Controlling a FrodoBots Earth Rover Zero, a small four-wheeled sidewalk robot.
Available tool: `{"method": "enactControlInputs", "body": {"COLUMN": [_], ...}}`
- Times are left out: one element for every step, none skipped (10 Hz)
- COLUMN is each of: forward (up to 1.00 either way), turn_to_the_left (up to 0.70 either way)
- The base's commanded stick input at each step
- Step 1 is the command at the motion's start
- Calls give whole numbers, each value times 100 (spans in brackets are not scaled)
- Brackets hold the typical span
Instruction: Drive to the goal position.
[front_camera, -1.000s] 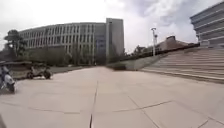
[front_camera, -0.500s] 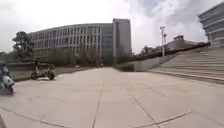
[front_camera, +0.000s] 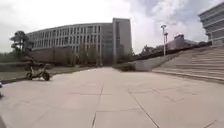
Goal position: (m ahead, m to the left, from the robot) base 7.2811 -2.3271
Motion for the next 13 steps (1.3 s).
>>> {"method": "enactControlInputs", "body": {"forward": [70, 70, 70, 70, 70, 70, 70, 70, 70, 70, 70, 70, 70], "turn_to_the_left": [0, 0, 0, 0, 0, 0, 0, 0, 0, 0, -1, -3, -6]}}
